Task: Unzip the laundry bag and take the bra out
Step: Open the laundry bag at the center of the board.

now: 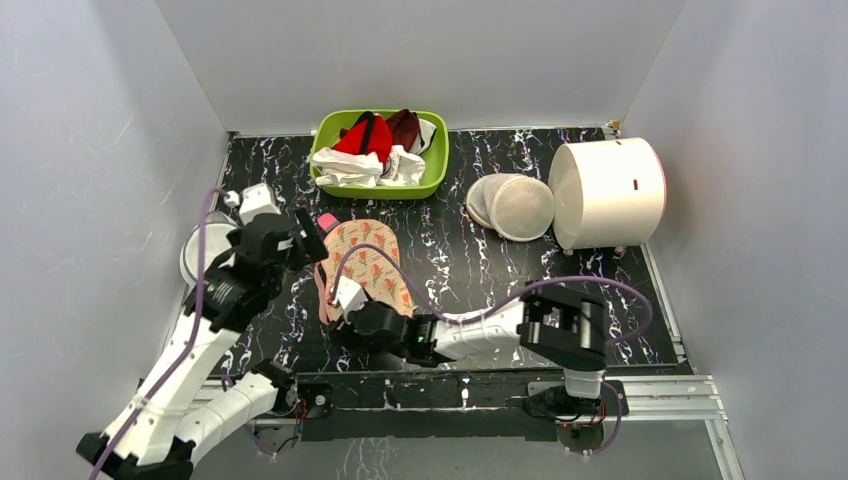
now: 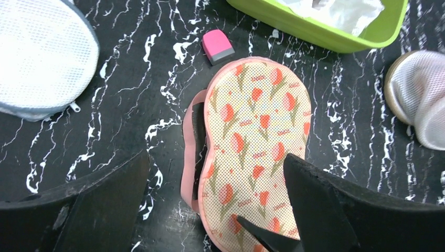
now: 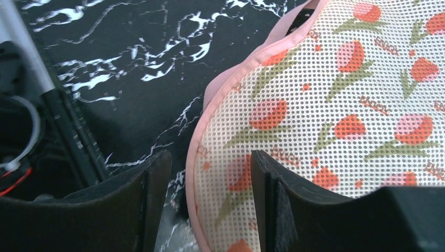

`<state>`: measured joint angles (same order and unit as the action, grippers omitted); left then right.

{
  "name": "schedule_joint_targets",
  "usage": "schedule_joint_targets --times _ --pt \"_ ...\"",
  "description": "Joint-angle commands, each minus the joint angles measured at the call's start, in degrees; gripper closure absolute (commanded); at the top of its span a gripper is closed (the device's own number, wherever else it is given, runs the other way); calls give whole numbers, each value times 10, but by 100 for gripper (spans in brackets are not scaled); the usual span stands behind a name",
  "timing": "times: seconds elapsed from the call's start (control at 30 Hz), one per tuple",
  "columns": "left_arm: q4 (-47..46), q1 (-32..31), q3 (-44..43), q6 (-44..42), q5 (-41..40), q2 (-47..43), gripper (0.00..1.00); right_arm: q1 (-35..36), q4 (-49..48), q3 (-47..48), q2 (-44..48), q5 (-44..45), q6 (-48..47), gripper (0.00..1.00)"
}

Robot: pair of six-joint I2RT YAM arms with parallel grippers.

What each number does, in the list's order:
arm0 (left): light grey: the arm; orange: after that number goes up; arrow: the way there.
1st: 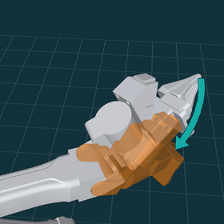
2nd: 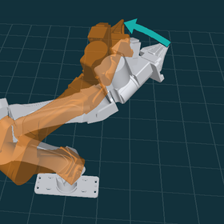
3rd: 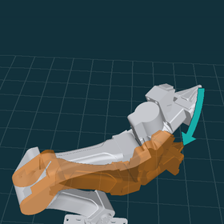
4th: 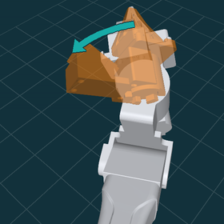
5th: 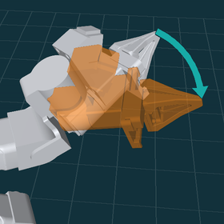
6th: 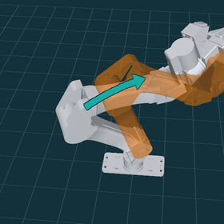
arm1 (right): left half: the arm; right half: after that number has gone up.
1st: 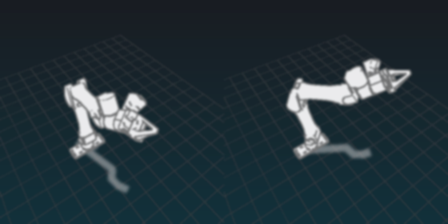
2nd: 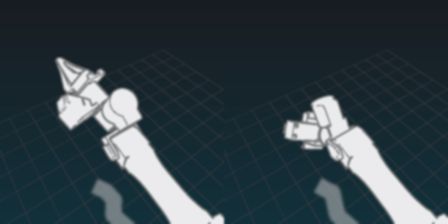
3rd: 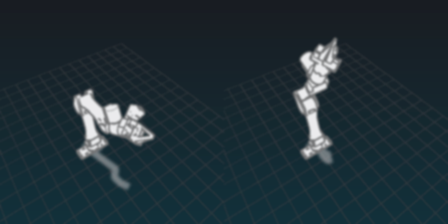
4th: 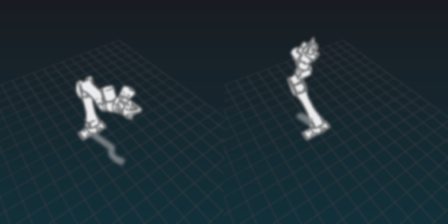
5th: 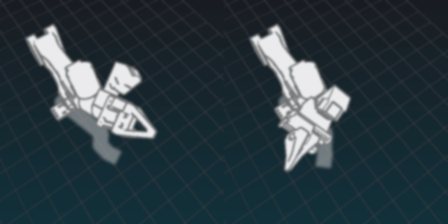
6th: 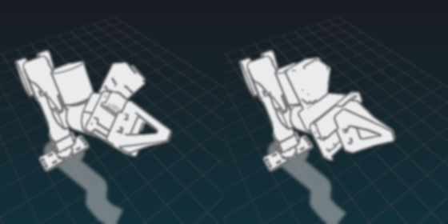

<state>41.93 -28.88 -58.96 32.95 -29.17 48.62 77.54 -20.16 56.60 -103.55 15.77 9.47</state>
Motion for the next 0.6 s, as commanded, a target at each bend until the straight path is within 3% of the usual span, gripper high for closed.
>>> schedule_joint_targets --times 0.0,0.1,0.23,0.57 --pt "63 4 -5 32 -42 -50 2 24 43 84 -54 133 6 44" --pt "80 4 -10 36 -54 -72 2 37 112 150 -96 193 -1 45" --pt "92 4 -16 33 -70 -84 2 56 134 177 -125 253 -18 50" --pt "83 4 -13 33 -54 -73 2 62 148 185 -118 270 -24 82"
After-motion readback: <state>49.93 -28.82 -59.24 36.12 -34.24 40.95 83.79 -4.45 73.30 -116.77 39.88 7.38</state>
